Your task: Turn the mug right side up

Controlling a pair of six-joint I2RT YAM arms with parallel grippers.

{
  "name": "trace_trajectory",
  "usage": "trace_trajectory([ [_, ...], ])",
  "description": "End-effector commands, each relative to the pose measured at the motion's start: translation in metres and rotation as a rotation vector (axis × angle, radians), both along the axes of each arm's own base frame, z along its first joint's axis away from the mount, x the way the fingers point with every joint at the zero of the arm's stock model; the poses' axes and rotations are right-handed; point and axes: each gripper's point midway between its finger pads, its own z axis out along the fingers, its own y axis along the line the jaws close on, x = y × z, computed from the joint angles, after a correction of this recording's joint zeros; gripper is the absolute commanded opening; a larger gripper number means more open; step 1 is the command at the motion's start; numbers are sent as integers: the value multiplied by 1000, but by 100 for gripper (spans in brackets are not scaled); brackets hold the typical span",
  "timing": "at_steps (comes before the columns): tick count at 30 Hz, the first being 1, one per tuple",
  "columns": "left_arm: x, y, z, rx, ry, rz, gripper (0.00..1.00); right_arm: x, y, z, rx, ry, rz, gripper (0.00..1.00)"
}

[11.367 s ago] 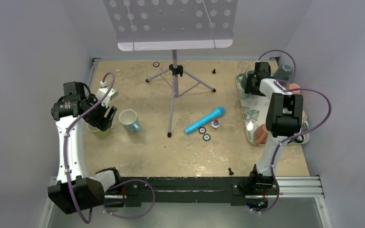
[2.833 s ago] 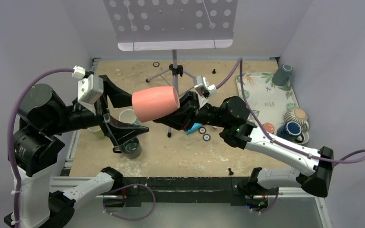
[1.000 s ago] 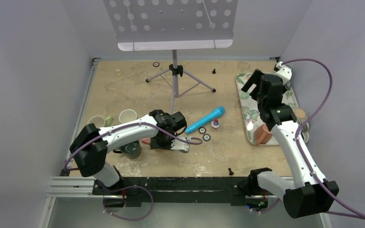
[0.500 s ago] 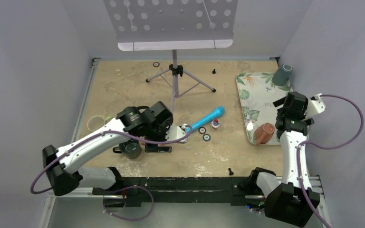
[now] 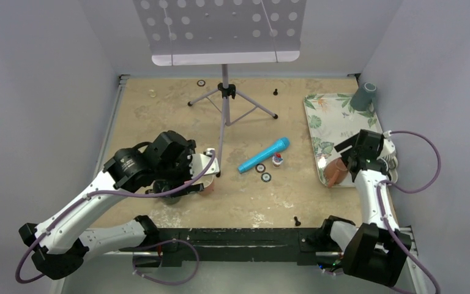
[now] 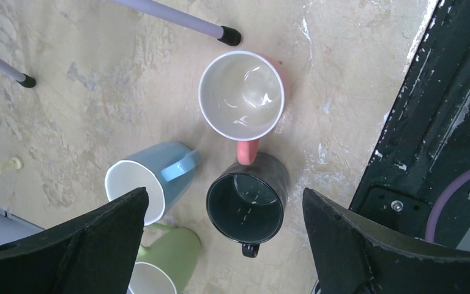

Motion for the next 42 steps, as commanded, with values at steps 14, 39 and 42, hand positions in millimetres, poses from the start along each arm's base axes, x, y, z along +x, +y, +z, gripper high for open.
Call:
trace_trajectory([
  [14, -10, 5, 7, -69, -25, -7, 100, 64, 15, 48, -275, 113, 139, 92],
  [39, -21, -2, 3, -145, -44, -77, 100, 20, 15, -17, 598, -186, -221, 81],
  [42, -21, -1, 2, -145, -49, -78, 100, 30, 2, -10, 572, -225, -259, 80],
])
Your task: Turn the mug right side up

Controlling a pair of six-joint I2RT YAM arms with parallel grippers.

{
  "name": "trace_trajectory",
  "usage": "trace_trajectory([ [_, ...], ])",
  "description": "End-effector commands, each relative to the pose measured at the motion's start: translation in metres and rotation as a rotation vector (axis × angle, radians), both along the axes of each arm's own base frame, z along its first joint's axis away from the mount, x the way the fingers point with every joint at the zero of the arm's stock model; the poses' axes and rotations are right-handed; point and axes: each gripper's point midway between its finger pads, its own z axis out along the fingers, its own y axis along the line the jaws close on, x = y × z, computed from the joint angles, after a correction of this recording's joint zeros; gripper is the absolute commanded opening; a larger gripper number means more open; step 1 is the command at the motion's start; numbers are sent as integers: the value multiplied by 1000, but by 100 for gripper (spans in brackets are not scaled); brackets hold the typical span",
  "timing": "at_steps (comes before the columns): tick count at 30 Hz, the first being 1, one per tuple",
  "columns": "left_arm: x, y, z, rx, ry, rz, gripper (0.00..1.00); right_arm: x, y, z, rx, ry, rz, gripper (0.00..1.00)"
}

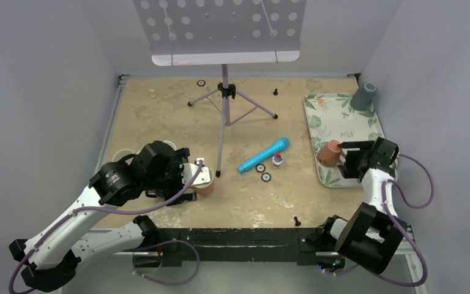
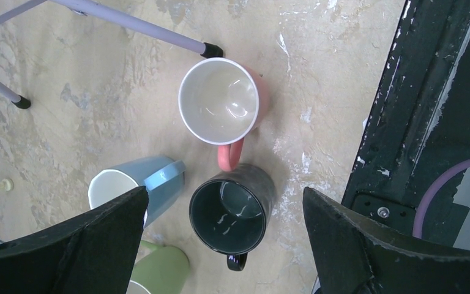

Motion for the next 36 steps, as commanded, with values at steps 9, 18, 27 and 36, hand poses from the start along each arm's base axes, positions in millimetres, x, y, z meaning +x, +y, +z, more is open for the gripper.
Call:
trace_trajectory([
  [9, 2, -5, 3, -31, -28, -20, 100, 34, -44, 38, -106, -111, -139, 78],
  [18, 7, -8, -3, -3, -10, -19, 100, 33, -46, 51, -107, -168, -173, 84],
  [27, 3, -7, 0, -17, -14, -25, 100, 38, -48, 11, -43, -90, -189, 83],
  [36, 4, -7, -1, -11, -6, -20, 100, 59, -58, -2, -52, -96, -161, 26],
])
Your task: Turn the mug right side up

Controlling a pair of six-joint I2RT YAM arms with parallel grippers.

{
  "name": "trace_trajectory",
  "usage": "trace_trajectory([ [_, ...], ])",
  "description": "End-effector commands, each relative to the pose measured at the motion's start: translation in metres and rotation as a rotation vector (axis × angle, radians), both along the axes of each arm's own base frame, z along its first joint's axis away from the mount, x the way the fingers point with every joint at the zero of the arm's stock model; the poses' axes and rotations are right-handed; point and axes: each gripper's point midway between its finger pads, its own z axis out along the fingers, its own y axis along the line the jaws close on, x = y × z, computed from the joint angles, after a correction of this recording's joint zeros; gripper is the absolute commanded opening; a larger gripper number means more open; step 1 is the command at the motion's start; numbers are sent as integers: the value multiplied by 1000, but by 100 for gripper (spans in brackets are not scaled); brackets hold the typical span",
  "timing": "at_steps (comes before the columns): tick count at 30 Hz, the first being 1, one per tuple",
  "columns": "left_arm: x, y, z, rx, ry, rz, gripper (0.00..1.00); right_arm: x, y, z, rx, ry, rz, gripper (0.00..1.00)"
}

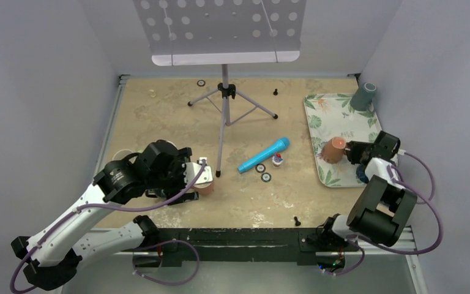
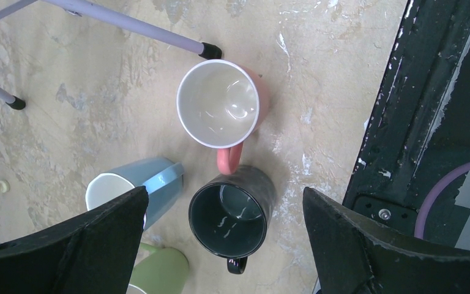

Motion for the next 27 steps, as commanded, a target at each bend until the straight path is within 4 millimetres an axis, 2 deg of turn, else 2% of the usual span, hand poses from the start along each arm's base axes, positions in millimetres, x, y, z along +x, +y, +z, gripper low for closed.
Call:
trace_trajectory([
  [1, 1, -4, 6, -24, -16, -18, 100, 22, -9, 13, -41, -80, 32, 13],
  [2, 1, -4, 6, -24, -16, -18, 100, 24, -9, 15, -50, -91, 49, 3],
  [3, 1, -4, 6, -26, -16, -20, 100, 26, -9, 17, -61, -103, 65, 0],
  [8, 2, -3, 8, -23, -21, -15, 100, 35, -9, 32, -148, -136, 165, 0],
  [11, 7, -1, 12, -19, -41, 17, 100, 41, -2, 68, -272, -241, 272, 0],
  [14, 17, 3, 19, -25, -49, 79, 100, 42, 19, 123, -461, -346, 389, 0],
  [16, 20, 3, 28, -53, -33, 107, 100, 39, 45, 164, -608, -420, 481, 0],
  [18, 21, 1, 46, -108, -22, 124, 100, 32, 83, 206, -745, -526, 598, 0],
  [21, 18, -6, 73, -207, 0, 119, 100, 6, 143, 261, -902, -730, 779, 0],
  [24, 11, -17, 102, -306, 24, 101, 100, -31, 192, 297, -1005, -932, 965, 0],
  [27, 3, -27, 133, -407, 41, 76, 100, -77, 248, 320, -1059, -1165, 1174, 0],
])
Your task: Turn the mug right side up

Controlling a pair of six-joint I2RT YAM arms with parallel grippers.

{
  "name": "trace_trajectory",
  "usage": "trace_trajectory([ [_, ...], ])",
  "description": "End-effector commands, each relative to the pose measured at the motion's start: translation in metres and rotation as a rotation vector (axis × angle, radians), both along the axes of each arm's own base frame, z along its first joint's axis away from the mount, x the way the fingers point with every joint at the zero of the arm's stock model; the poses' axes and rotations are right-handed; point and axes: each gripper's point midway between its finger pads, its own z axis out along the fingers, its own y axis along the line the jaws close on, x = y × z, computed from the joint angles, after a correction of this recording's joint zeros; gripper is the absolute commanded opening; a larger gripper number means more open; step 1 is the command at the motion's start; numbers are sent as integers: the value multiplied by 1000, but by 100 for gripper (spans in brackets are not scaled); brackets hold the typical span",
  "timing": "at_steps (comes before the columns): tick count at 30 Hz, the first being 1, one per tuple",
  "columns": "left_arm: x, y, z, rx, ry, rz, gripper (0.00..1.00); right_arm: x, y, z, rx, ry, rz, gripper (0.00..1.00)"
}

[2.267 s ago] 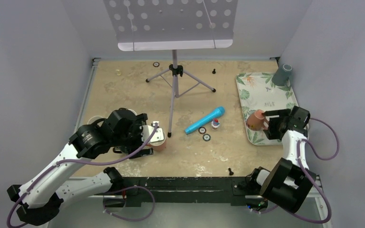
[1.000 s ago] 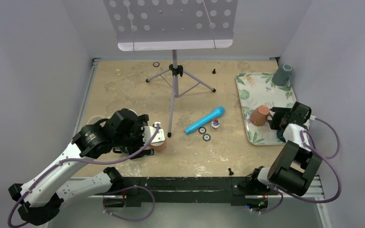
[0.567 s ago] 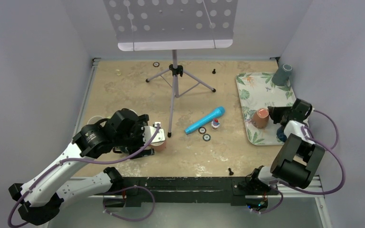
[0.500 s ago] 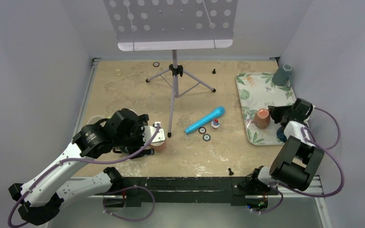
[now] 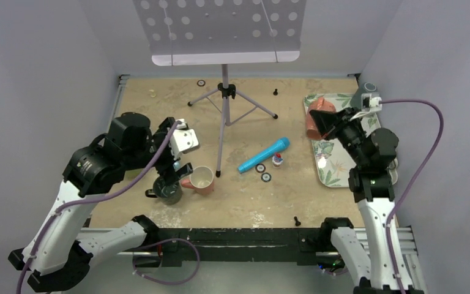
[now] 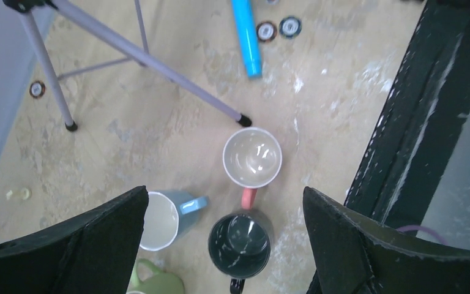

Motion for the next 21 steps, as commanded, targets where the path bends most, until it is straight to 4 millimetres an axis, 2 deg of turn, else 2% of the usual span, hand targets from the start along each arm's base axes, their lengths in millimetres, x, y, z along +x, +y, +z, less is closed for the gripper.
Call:
trace_trajectory([
  [1, -22, -22, 53, -205, 35, -75, 100, -64, 73, 59, -201, -331, 378, 0],
  [4, -34, -34, 88, -315, 26, -130, 100, -103, 114, 65, -242, -385, 617, 0],
  [7, -47, -46, 113, -407, 56, -193, 100, -154, 150, 82, -247, -504, 864, 0],
  [9, -52, -53, 122, -441, 90, -228, 100, -185, 163, 96, -240, -598, 978, 0],
  [11, -53, -60, 123, -452, 129, -251, 100, -208, 171, 111, -218, -677, 1057, 0],
  [14, -53, -70, 121, -468, 192, -283, 100, -231, 181, 129, -152, -774, 1159, 0],
  [21, -64, -93, 131, -556, 286, -421, 100, -240, 206, 150, -71, -881, 1223, 0],
])
